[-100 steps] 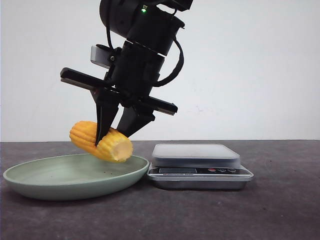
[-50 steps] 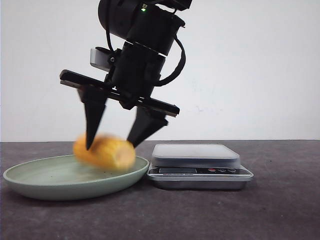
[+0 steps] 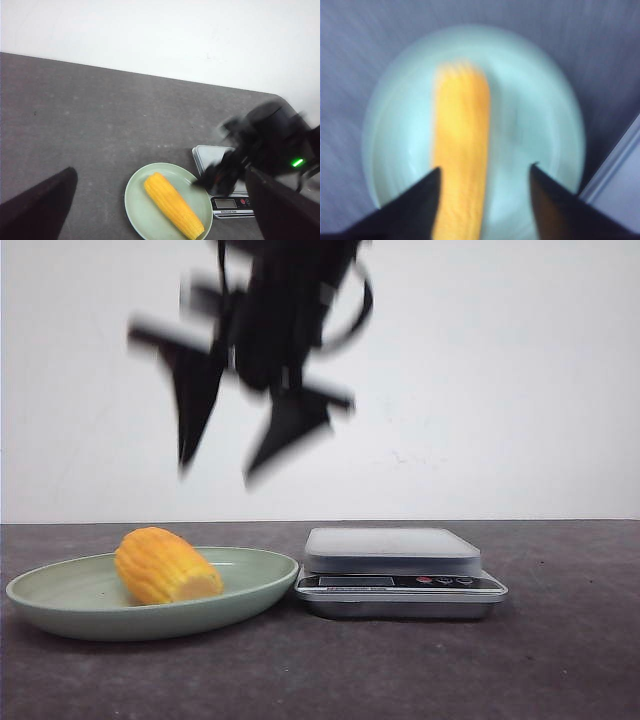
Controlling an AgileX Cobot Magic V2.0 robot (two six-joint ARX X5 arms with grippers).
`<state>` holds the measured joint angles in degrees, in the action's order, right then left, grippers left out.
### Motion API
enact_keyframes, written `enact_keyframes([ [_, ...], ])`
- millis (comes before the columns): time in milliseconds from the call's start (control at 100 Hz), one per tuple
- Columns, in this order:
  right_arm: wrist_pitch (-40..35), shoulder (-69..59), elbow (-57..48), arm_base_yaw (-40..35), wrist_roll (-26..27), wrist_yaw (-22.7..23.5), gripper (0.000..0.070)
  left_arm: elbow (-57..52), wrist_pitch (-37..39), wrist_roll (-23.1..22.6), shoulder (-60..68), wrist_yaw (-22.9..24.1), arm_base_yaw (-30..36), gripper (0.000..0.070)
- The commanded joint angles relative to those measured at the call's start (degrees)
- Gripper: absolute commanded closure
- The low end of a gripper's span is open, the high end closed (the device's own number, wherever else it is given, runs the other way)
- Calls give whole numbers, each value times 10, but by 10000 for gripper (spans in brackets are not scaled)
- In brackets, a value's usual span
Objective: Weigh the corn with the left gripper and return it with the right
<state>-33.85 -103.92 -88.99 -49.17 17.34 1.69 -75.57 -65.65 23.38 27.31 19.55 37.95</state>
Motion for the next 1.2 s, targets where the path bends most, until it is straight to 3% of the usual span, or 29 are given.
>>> enact_keyframes([
  [0, 9, 49, -35, -6, -64, -28, 585, -7, 5, -3, 4, -1, 4, 0],
  [90, 17, 108, -45, -6, -100, -70, 691, -7, 7, -4, 4, -1, 4, 0],
  [270, 1, 222, -44, -2, -153, -170, 691, -4, 14, -14, 4, -1, 4, 0],
  [570, 0, 352, 54, 26, -155, -278, 691, 5, 17, -40, 4, -1, 4, 0],
  [840, 152, 455, 249, 40, -147, -282, 691, 30, 44, -60, 4, -2, 4, 0],
  [1190, 183, 467, 257, 40, -148, -281, 691, 30, 36, -61, 4, -1, 4, 0],
])
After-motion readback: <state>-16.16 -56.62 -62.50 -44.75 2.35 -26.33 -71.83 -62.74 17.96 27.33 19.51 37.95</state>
